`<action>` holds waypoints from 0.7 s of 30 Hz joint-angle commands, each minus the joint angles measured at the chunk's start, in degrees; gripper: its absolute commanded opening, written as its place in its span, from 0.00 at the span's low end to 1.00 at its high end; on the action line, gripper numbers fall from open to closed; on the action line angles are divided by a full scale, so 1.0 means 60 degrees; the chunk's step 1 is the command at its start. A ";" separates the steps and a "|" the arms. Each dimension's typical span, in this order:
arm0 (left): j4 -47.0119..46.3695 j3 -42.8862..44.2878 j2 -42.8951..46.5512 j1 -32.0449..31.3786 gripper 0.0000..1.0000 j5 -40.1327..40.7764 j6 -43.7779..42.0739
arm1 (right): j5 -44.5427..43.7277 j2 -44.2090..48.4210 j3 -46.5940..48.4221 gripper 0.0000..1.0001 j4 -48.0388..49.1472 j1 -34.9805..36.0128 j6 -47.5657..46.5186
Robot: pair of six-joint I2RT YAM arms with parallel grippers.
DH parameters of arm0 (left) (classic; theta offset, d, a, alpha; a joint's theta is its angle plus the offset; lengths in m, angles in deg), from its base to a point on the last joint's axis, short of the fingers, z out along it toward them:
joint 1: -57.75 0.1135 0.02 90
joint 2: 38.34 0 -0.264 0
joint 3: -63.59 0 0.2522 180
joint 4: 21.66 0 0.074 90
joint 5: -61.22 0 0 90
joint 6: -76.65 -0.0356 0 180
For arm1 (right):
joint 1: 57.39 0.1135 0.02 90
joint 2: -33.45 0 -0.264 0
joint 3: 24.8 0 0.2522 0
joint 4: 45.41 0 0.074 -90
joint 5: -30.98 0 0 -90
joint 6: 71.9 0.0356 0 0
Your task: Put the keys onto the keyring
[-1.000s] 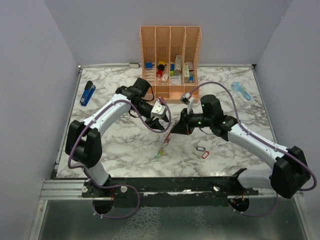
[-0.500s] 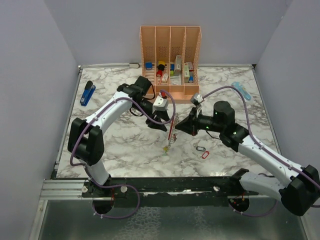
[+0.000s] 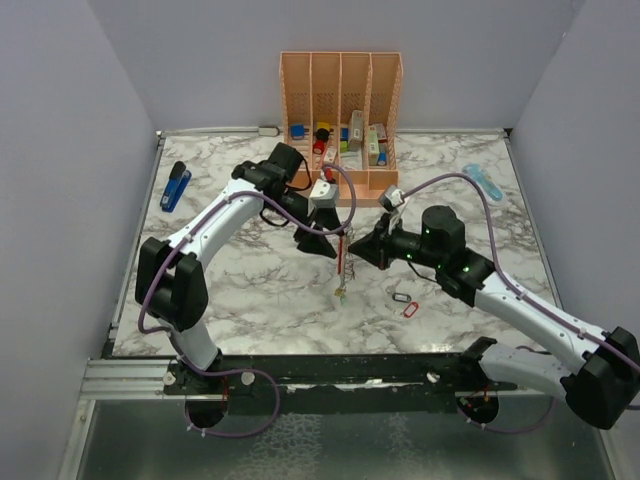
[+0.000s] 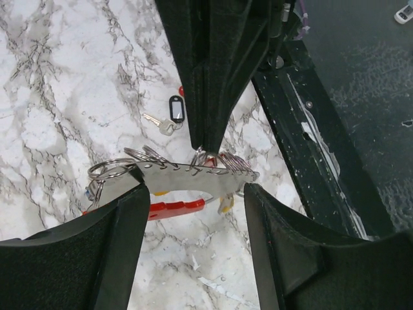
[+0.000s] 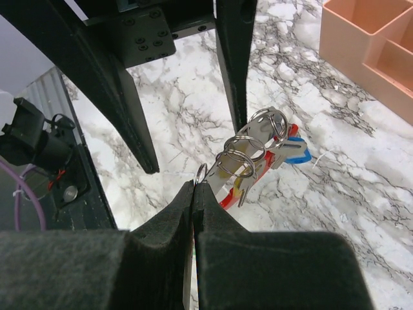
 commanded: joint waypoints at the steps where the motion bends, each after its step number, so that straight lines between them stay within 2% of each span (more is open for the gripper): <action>1: -0.1047 -0.0287 0.0084 -0.0030 0.64 -0.0287 0.1212 | -0.0842 0.0028 0.0317 0.01 0.0652 0.0377 -0.0053; 10: -0.1320 -0.0628 0.0398 -0.0068 0.65 -0.0092 0.1455 | -0.1955 -0.0474 0.0631 0.01 0.0894 0.1238 -0.0018; 21: -0.1010 -0.0703 0.0421 -0.0138 0.65 -0.0280 0.1267 | -0.3286 -0.0456 0.0490 0.01 0.1269 0.1697 0.0241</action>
